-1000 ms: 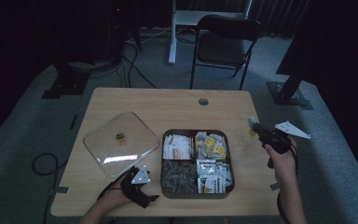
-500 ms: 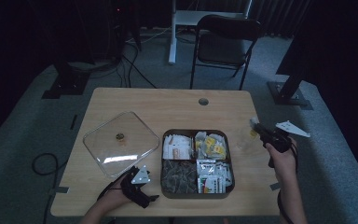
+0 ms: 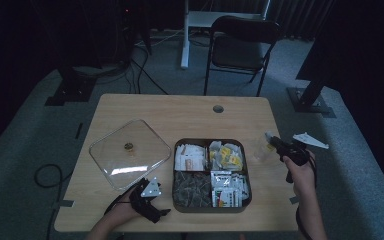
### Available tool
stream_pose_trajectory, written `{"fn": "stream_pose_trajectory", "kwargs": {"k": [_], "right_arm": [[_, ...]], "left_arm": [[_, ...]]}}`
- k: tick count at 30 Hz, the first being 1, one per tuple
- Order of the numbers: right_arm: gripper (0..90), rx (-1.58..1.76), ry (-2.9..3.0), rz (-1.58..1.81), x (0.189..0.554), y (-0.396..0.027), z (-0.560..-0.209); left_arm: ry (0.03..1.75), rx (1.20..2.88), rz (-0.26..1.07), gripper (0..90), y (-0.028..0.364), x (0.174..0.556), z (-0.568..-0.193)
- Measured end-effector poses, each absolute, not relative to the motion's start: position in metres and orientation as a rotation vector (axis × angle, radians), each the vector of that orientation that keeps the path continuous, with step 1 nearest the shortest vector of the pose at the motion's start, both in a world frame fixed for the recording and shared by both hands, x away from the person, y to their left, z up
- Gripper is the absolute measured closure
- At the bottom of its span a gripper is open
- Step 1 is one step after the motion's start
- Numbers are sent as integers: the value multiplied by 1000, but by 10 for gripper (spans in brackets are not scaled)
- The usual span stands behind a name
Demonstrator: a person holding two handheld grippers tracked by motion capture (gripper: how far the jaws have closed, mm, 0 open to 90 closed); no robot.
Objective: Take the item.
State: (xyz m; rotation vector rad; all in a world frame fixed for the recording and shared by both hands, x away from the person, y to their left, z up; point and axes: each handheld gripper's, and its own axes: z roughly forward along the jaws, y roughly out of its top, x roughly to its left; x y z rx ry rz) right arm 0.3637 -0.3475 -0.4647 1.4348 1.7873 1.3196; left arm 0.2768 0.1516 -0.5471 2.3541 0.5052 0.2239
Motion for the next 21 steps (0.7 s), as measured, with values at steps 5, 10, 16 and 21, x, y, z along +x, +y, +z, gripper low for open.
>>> {"fn": "stream_pose_trajectory", "kwargs": {"k": [5,10,16,21], "right_arm": [[727,1436,1800,1329,364,-347,-464],[680,1420,1795,1351,363,-347,-462],[554,1365,1805,1380,360,-344,-456],[500,1313,1844,1397,357,-337,-449]], "left_arm": [[505,2354,224,20,152,277,-547],[506,2353,223,20,152,277,-547],[507,2353,223,20,152,277,-547],[506,2353,223,20,152,277,-547]]}}
